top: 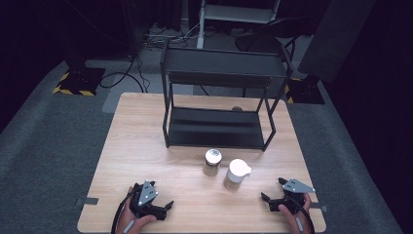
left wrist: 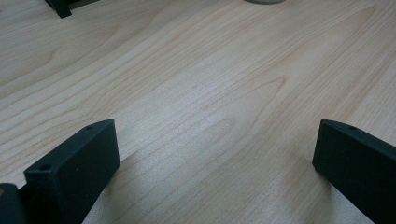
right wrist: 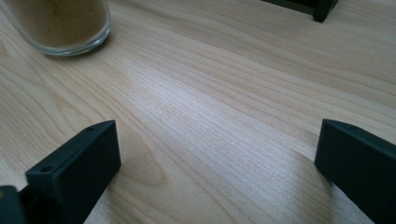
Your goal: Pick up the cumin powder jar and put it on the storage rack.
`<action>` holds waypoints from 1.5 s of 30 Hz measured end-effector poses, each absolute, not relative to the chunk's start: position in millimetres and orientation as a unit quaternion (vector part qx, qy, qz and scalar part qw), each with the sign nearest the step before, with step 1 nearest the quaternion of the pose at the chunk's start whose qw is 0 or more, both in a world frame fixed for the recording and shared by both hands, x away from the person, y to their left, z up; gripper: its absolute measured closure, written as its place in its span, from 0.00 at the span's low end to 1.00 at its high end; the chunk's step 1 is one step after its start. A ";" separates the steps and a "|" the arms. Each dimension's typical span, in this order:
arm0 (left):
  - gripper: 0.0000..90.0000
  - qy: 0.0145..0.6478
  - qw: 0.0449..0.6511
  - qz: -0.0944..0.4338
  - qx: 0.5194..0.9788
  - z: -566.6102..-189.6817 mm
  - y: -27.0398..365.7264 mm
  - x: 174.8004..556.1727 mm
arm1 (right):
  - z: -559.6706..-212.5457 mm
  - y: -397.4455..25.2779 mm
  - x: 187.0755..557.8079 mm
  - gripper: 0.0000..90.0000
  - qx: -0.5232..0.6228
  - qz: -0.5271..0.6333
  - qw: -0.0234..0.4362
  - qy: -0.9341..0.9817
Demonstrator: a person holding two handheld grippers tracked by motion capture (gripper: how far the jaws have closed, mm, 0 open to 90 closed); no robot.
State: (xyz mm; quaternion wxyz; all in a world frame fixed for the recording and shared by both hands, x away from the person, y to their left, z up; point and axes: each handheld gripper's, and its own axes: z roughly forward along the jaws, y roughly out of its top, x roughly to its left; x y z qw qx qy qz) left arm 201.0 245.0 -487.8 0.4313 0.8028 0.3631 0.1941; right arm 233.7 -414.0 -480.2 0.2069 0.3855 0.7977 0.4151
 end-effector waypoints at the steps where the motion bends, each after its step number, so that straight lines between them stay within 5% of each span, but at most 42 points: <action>1: 0.00 0.363 0.431 0.194 0.803 -487.8 245.0 201.0 | -480.2 -414.1 233.8 0.00 0.386 0.415 0.207 0.798; 28: 0.00 0.361 0.432 0.193 0.804 -487.6 245.4 201.8 | -480.1 -414.0 233.7 0.00 0.386 0.415 0.207 0.798; 45: 0.01 0.320 0.449 0.165 0.817 -457.5 232.4 233.6 | -480.1 -413.6 233.2 0.00 0.387 0.415 0.208 0.797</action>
